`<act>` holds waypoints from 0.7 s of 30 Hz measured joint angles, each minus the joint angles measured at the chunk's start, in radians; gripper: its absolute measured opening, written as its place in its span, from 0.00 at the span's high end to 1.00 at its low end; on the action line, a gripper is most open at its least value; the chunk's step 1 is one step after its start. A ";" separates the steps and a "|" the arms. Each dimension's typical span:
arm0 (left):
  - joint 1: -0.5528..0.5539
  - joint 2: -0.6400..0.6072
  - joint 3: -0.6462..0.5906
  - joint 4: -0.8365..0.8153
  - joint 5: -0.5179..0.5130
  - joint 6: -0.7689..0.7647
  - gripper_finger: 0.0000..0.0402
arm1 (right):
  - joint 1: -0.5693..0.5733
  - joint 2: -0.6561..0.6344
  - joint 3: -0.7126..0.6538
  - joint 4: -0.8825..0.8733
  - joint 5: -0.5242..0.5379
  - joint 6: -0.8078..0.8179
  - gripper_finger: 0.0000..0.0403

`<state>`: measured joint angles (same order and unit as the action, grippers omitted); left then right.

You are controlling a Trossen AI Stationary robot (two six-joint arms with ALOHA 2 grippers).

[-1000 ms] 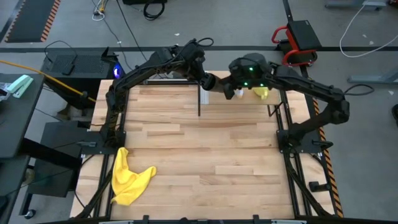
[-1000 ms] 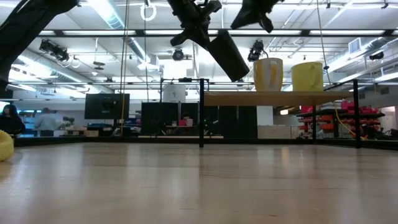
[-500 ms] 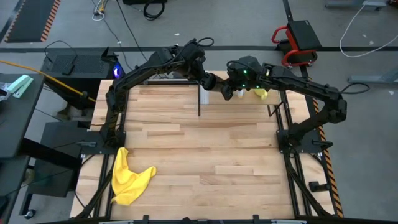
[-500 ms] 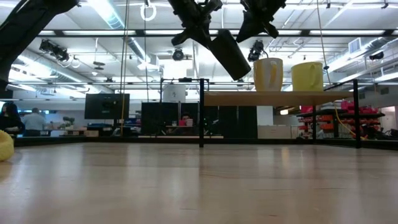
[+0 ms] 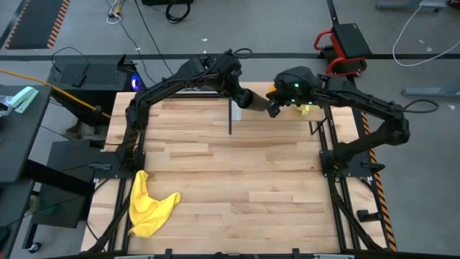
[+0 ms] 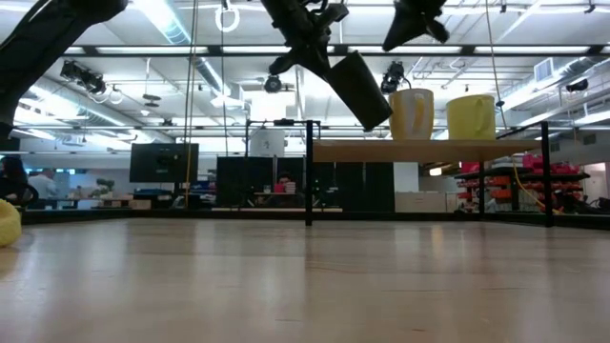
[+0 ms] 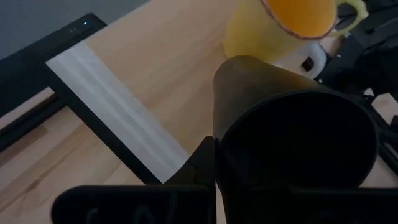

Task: Stack small to large cups/mugs on shelf
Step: Put the black cup on the shelf

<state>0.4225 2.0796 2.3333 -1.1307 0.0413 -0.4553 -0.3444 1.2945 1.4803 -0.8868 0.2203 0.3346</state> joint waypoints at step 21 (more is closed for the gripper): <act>0.001 0.003 0.000 -0.023 -0.012 0.015 0.98 | 0.005 0.106 -0.023 -0.017 -0.041 0.009 1.00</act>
<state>0.4236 2.0823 2.3333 -1.1535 0.0296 -0.4404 -0.3396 1.4004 1.4570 -0.9034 0.1791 0.3433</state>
